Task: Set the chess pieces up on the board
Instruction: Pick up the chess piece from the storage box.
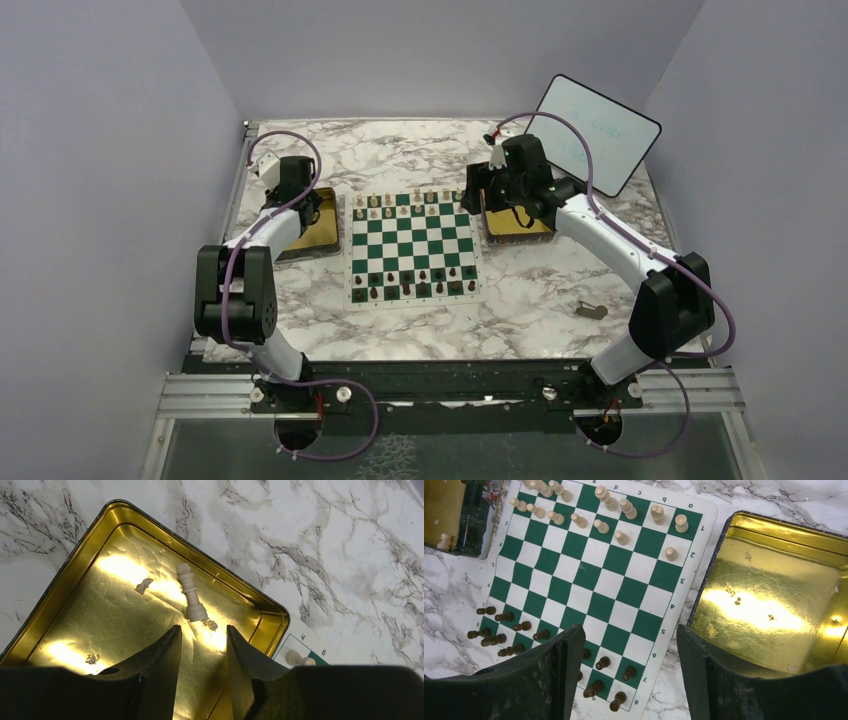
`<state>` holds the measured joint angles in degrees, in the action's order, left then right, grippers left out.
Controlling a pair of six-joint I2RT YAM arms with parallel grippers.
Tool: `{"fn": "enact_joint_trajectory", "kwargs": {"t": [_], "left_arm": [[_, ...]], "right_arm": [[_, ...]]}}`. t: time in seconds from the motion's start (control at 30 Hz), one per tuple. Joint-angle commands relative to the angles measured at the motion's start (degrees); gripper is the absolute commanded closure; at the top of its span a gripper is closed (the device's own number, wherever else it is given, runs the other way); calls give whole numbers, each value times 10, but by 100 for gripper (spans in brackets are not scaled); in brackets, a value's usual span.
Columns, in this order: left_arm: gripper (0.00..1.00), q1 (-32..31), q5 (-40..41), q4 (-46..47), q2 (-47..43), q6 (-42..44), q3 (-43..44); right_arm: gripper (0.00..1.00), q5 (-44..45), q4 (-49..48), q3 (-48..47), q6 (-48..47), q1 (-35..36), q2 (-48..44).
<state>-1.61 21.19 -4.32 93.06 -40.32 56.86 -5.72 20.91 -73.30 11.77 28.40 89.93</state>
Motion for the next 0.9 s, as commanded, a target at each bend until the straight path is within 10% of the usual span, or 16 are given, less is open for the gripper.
{"fn": "enact_joint_trajectory", "kwargs": {"t": [0.0,0.87], "left_arm": [[61,9,21,41,21,-20,5],[63,11,-10,51,107,-41,18]], "right_arm": [[29,-18,-13,0,-9,-2,-11],[30,-1,-12,-1,-20,-2,-8]]}}
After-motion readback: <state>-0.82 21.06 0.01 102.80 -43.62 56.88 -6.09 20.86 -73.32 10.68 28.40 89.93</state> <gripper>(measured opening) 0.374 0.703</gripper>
